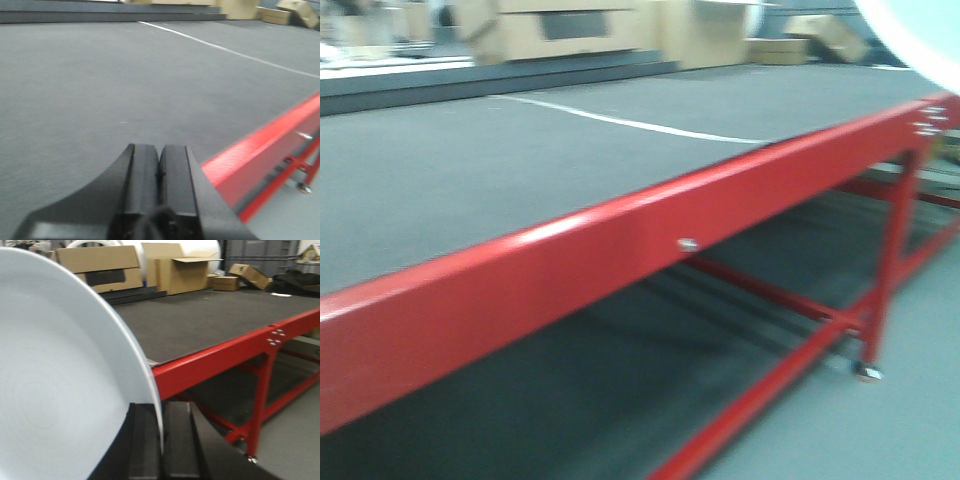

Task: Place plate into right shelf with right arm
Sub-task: 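Drive the base away from the table holding the plate in the right gripper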

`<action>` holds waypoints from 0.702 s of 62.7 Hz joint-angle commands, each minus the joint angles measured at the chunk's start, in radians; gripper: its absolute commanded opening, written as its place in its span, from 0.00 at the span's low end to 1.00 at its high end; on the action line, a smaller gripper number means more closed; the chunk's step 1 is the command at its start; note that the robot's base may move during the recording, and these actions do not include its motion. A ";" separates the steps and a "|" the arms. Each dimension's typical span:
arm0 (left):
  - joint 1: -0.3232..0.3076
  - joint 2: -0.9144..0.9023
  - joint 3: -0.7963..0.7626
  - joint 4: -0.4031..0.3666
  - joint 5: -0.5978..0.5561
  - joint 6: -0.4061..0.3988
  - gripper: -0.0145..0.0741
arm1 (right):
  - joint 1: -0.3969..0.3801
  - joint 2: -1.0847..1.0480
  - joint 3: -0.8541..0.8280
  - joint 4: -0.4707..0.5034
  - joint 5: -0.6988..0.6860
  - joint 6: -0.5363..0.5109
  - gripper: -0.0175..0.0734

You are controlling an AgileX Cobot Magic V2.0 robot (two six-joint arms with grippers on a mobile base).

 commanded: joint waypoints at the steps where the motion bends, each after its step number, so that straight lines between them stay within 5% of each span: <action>1: -0.002 -0.010 0.010 -0.008 -0.090 -0.007 0.02 | -0.005 0.005 -0.029 0.005 -0.094 -0.004 0.25; 44: -0.002 -0.010 0.010 -0.008 -0.090 -0.007 0.02 | -0.005 0.005 -0.029 0.005 -0.094 -0.004 0.25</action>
